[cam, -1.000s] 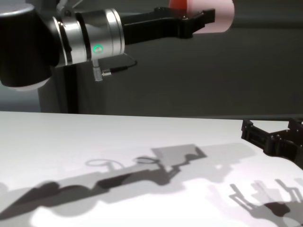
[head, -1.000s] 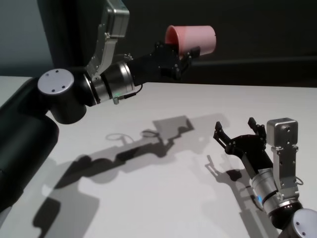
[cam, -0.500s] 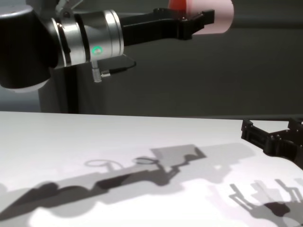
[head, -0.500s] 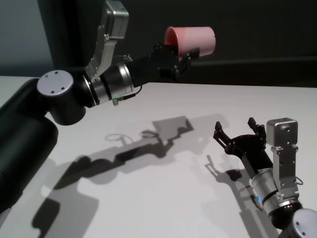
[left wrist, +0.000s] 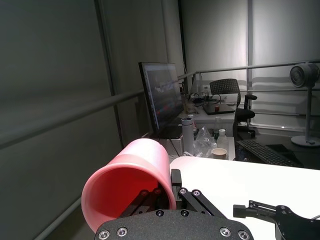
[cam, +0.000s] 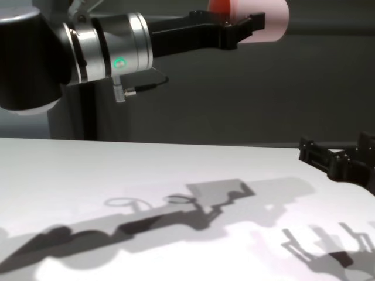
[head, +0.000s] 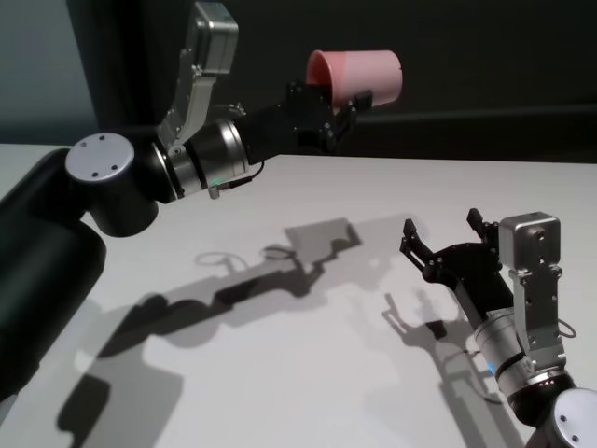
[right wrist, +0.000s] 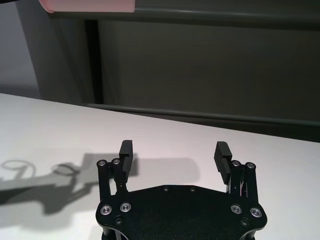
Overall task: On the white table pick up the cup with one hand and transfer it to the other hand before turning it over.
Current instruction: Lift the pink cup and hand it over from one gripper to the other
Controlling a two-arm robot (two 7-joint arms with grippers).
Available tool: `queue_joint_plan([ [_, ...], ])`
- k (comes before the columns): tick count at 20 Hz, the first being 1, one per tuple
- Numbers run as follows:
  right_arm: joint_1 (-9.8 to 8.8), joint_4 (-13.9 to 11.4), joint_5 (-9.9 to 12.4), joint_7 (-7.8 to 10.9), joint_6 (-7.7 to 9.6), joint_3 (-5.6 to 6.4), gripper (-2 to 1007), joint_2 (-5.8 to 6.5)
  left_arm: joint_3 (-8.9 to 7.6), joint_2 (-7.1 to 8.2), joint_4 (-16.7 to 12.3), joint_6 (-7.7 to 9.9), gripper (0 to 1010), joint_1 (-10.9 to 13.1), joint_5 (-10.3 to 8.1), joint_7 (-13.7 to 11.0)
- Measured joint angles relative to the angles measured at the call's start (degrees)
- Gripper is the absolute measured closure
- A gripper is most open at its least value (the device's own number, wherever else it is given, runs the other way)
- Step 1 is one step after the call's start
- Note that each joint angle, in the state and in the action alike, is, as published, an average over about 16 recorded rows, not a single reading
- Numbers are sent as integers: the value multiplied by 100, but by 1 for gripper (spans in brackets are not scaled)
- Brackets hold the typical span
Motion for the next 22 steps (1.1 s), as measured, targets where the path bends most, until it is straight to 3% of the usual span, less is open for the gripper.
queue_joint_plan([
  [5,-121,-294,202,181,31,184,3,-47,-2,2,-4,-2,963,4,3,2],
  [9,-224,-525,579,443,35,387,3,-114,-4,4,-6,-4,964,6,5,3],
  [16,-281,-681,1718,1102,-28,744,3,-307,-6,6,-9,-6,964,8,7,4],
  [22,-160,-577,2753,1596,15,931,3,-458,-7,7,-11,-6,964,10,8,4],
])
